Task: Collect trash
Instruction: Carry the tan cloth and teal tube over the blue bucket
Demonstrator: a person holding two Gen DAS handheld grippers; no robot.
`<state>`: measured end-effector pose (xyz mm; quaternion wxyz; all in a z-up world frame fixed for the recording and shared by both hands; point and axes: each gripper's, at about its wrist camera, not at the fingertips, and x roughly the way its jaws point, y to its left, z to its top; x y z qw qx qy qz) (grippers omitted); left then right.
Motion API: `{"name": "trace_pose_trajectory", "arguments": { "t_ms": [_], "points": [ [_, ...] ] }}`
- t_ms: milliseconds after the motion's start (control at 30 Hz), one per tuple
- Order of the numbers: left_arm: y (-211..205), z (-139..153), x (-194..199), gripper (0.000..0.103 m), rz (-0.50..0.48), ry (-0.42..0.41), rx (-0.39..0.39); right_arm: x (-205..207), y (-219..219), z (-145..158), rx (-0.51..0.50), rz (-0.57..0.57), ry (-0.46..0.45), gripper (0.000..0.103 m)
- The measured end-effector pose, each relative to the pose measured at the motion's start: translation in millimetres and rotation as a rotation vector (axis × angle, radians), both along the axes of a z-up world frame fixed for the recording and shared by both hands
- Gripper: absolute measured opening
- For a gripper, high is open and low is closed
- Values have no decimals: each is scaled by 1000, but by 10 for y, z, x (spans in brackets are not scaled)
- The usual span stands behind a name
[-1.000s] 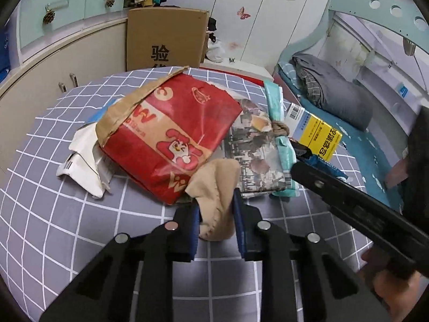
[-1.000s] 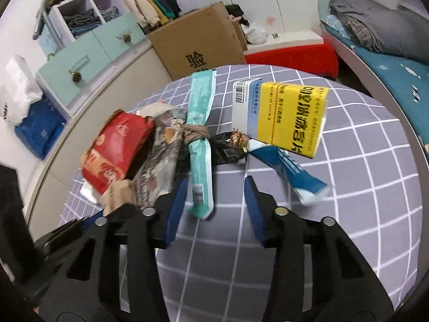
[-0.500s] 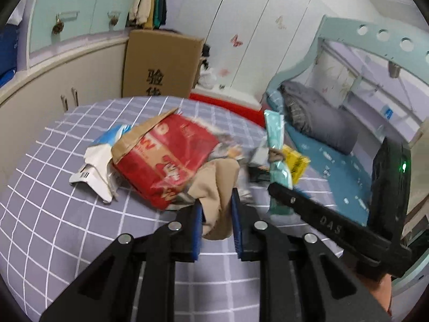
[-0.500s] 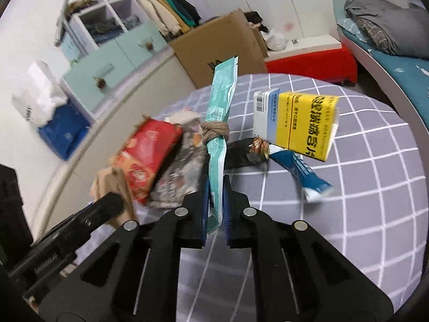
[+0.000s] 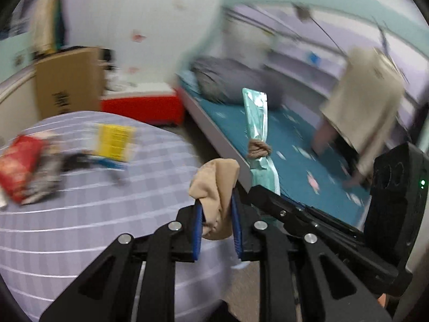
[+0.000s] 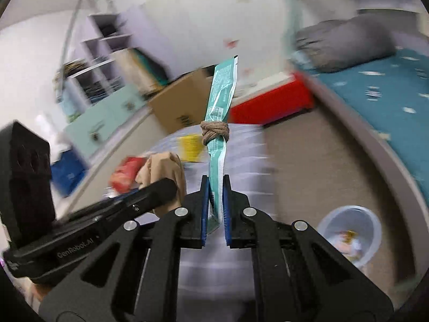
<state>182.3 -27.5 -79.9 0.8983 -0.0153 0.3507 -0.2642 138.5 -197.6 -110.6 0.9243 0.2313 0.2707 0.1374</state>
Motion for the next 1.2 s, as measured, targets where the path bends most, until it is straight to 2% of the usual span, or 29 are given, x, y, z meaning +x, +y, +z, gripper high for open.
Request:
{"name": "trace_pose_trajectory", "arguments": {
  "t_ms": [133,200,267,433,533,600,667,700,733,833,933,1067,1200],
  "points": [
    [-699,-363,64,18,-121,84,55,-246,-660,-470,-16,-142,95,10],
    [-1087,-684,153,18,-176,153,98,-312,-926,-783,-30,-208,165,10],
    [-1384,-1003,253,18,-215,213,161,-330,-1139,-1092,-1,-241,231,10],
    [-1915,-1874,630,18,-231,355,307,-258,-1504,-1821,55,-296,376,10],
    [-2075,-2139,805,19,-228,401,322,-197,-1665,-2116,91,-320,419,10],
    [-2170,-2223,944,22,-218,391,332,-171,-1740,-2251,102,-334,435,10],
    [-2260,-2346,1121,49,-229,422,314,-125,-1791,-2345,111,-341,450,10],
    [-2320,-2378,1166,79,-220,443,329,-82,-1827,-2412,113,-347,460,10],
    [-2303,-2450,1238,83,-203,468,351,-62,-1839,-2451,117,-348,468,10],
    [-2224,-2573,1363,83,-159,506,348,49,-1854,-2510,124,-349,487,10],
    [-2106,-2615,1326,83,-113,495,374,106,-1798,-2588,138,-341,502,10],
    [-2020,-2597,1327,83,-58,441,413,227,-1717,-2651,140,-315,514,10],
    [-1974,-2439,1337,83,-9,371,422,355,-1673,-2618,137,-286,495,10]
  ]
}}
